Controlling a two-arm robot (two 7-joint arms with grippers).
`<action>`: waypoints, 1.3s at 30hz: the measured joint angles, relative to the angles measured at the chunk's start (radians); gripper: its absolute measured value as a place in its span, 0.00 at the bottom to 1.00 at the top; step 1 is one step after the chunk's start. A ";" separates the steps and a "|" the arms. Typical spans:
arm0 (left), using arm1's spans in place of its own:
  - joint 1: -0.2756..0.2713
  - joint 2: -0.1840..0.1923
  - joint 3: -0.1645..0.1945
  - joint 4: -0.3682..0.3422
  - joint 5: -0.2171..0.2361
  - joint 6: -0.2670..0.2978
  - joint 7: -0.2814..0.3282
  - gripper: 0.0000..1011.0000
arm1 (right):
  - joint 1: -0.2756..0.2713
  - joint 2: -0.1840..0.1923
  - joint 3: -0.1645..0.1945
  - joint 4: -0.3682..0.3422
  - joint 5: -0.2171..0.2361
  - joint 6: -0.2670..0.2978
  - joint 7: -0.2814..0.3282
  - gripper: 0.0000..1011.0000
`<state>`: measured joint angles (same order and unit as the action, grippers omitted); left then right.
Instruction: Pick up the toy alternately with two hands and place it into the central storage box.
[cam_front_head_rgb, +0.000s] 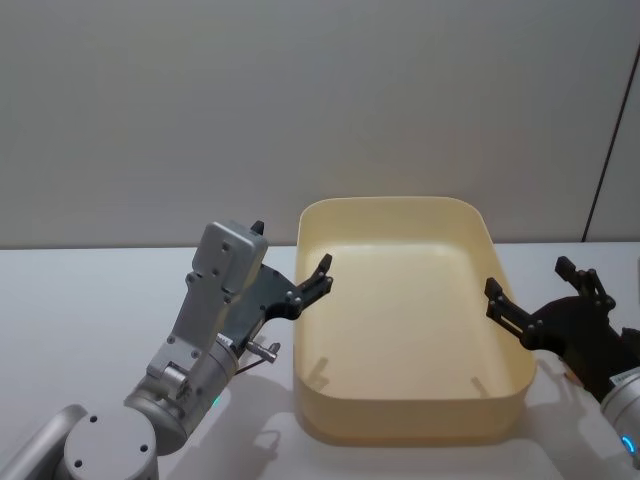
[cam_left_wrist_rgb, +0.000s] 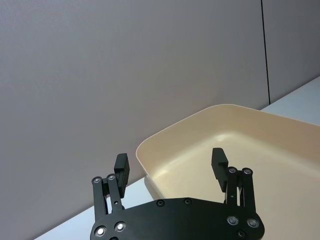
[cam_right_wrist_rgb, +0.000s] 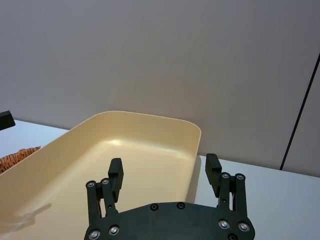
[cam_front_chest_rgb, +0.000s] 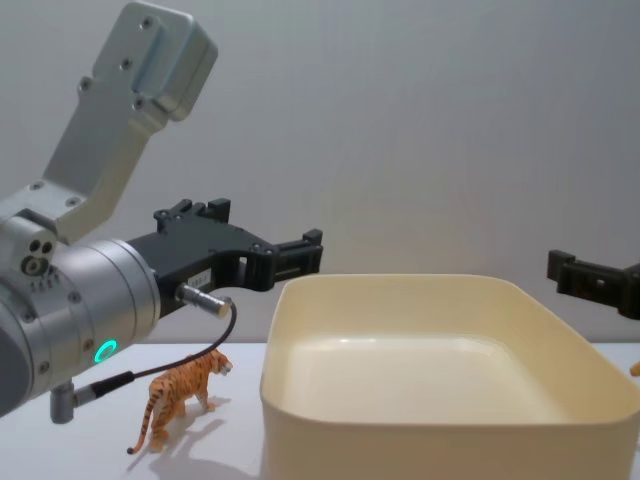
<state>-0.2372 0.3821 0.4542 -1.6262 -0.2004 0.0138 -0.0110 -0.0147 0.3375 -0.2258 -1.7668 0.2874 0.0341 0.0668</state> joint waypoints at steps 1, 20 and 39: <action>0.000 0.000 0.000 0.000 0.000 0.000 0.000 0.99 | 0.000 0.000 0.000 0.000 0.000 0.000 0.000 0.99; 0.000 0.000 0.000 0.000 0.000 0.000 0.000 0.99 | 0.000 0.000 0.000 0.000 0.000 0.000 0.000 0.99; 0.000 0.000 0.000 0.000 0.000 0.000 0.000 0.99 | 0.000 0.000 0.000 0.000 0.000 0.000 0.000 0.99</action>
<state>-0.2371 0.3821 0.4542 -1.6262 -0.2004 0.0138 -0.0110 -0.0146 0.3375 -0.2258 -1.7667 0.2874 0.0341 0.0668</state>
